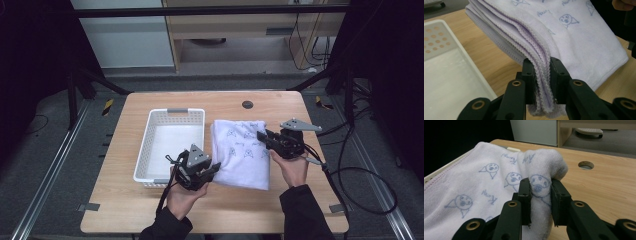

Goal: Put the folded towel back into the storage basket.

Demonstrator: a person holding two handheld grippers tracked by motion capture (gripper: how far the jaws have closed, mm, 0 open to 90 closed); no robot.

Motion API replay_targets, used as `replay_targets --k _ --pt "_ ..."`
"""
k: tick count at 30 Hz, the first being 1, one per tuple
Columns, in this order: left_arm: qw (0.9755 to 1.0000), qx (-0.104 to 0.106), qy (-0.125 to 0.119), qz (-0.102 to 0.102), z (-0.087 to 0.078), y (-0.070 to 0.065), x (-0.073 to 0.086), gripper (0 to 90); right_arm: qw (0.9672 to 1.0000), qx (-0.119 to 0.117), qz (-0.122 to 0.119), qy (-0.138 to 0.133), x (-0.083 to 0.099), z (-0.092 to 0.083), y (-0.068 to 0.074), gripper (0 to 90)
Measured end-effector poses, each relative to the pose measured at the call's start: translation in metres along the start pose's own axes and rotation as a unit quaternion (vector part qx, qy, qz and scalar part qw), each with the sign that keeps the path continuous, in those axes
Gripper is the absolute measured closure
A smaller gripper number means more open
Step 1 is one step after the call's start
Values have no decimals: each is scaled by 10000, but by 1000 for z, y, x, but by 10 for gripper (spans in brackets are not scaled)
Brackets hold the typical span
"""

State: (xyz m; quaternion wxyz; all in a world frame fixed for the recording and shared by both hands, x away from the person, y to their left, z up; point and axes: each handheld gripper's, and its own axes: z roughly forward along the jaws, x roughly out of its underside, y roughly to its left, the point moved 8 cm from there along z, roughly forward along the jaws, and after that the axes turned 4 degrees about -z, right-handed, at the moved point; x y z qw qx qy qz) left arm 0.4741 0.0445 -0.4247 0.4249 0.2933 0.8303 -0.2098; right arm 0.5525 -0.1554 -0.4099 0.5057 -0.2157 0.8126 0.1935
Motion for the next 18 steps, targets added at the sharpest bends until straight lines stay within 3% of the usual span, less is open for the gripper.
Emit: replay_targets --k 18 --pt "9994 -99 -310 -76 -33 28 -5 746 9997 -44 -235 -20 -38 13 33 729"
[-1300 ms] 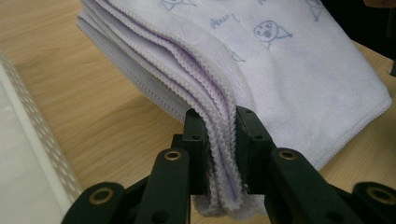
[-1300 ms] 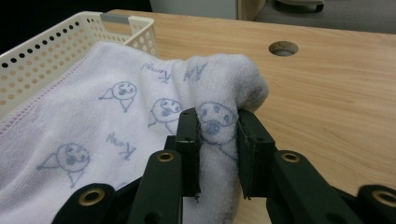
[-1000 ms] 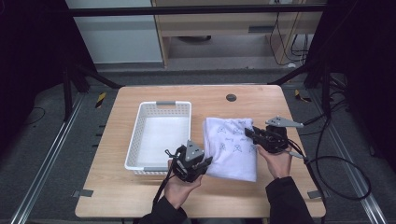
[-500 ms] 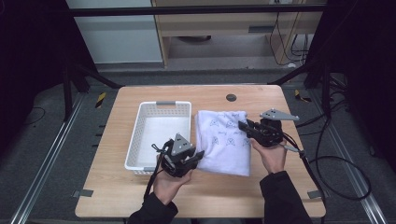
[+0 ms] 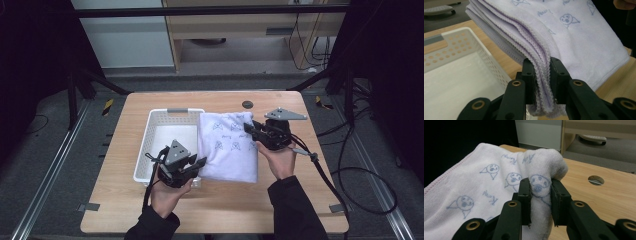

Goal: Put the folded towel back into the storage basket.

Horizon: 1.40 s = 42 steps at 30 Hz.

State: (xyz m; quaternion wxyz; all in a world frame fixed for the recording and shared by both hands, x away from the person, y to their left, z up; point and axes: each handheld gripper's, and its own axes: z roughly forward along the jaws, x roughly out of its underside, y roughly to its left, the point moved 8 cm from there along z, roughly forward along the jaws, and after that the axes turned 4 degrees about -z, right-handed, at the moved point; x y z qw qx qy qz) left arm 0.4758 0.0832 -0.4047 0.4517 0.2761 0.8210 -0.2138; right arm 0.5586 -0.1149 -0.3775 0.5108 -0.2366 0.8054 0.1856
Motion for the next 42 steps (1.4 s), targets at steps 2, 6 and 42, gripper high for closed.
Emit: replay_targets --k 2,6,42 --pt "10000 -7 -37 -21 -5 5 0 746 10000 -18 -32 -3 -5 2 5 729" --pt "9999 -54 -92 -54 -14 13 -1 747 9999 -43 -108 -10 -13 7 15 729" --pt "9955 -640 -283 -631 -68 93 15 746 9987 -303 -413 -9 -52 79 89 728"
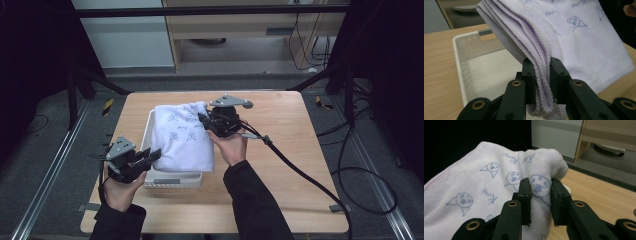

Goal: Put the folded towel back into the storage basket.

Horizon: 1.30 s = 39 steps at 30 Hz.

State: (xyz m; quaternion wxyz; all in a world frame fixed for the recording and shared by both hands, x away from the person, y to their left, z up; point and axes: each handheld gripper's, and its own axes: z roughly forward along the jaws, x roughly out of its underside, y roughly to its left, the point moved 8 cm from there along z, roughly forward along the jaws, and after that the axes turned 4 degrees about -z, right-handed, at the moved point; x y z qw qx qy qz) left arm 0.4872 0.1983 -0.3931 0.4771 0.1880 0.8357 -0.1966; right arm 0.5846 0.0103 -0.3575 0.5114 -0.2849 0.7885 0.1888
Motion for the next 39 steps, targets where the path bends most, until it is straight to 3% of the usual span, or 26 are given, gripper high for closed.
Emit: replay_targets --k 5,10,19,39 --pt "10000 -55 5 -50 -1 8 1 747 10000 -2 -47 -4 -1 10 5 728" --pt "9999 -112 34 -120 0 17 4 747 9999 -80 65 -11 2 20 6 728" --pt "9993 -289 87 -218 0 35 9 747 10000 -49 -16 -37 2 39 16 728" --pt "9978 -509 292 -309 11 57 21 747 10000 78 -37 -28 12 69 23 728"
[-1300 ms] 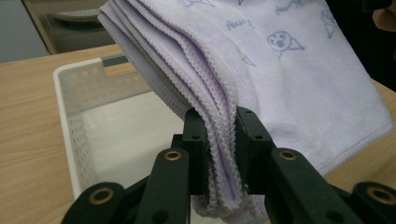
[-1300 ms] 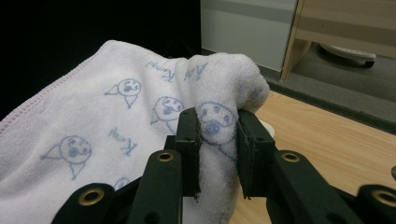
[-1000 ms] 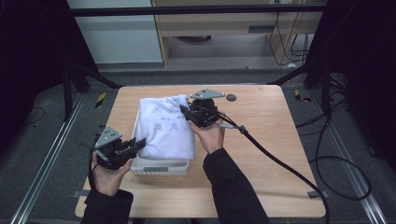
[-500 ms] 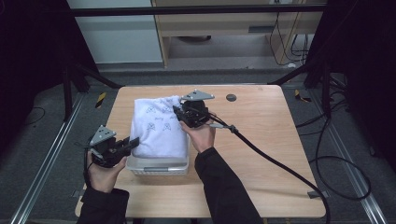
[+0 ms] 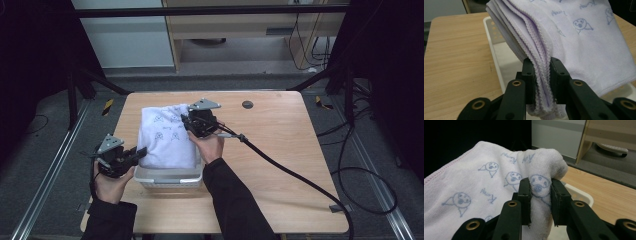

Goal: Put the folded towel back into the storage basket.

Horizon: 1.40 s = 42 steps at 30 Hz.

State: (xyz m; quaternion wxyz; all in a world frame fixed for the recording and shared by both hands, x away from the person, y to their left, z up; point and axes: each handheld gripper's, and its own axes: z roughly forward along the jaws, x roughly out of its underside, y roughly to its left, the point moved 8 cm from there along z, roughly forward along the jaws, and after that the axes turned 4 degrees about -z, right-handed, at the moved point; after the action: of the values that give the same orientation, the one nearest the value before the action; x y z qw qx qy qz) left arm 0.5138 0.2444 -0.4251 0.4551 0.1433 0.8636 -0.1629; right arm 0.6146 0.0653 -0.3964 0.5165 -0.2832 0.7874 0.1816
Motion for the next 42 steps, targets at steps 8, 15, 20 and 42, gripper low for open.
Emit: replay_targets --k 8,15,20,42 --pt "9999 -48 157 -27 7 4 7 747 9998 52 -58 167 12 11 1 727" --pt "9995 -94 285 -21 15 5 15 747 9996 77 -49 263 21 18 1 726" --pt "9992 -127 378 5 21 6 20 747 9994 95 -38 329 30 22 -1 726" --pt "9974 -241 669 126 40 7 34 746 9985 161 -2 522 55 34 -6 718"
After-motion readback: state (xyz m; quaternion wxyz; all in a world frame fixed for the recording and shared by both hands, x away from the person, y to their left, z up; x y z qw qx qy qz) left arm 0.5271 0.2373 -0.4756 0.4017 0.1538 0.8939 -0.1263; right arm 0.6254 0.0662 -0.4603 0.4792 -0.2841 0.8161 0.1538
